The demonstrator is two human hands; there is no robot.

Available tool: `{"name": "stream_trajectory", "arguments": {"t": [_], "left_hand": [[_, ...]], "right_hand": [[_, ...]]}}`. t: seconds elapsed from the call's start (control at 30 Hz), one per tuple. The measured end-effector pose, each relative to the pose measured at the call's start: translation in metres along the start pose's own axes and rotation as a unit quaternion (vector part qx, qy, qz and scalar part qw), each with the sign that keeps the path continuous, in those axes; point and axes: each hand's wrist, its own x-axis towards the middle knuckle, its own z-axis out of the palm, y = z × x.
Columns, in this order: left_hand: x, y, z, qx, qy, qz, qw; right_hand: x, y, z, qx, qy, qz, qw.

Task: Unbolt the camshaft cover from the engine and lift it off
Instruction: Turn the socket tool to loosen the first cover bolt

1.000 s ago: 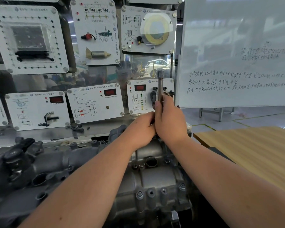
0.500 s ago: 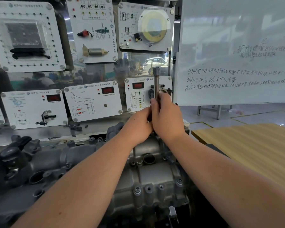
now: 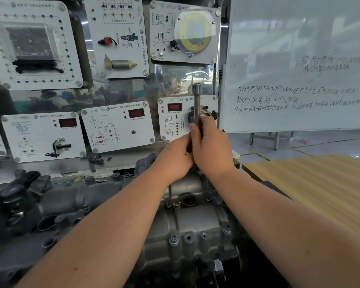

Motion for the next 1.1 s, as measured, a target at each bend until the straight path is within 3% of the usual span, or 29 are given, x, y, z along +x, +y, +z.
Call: {"name": "stream_trajectory", "arguments": {"t": [0.17,1.1], "left_hand": [[-0.0026,-0.0007,-0.0014,-0.017,-0.03,-0.001,0.999],[-0.0026,0.0,0.0006,-0.02,0.003,0.0,1.0]], "right_hand": [[0.0013,0.0006,-0.0003,-0.003,-0.003,0.02,1.0],[0.0012,-0.0003,-0.0003,0.013,0.006,0.028,1.0]]}}
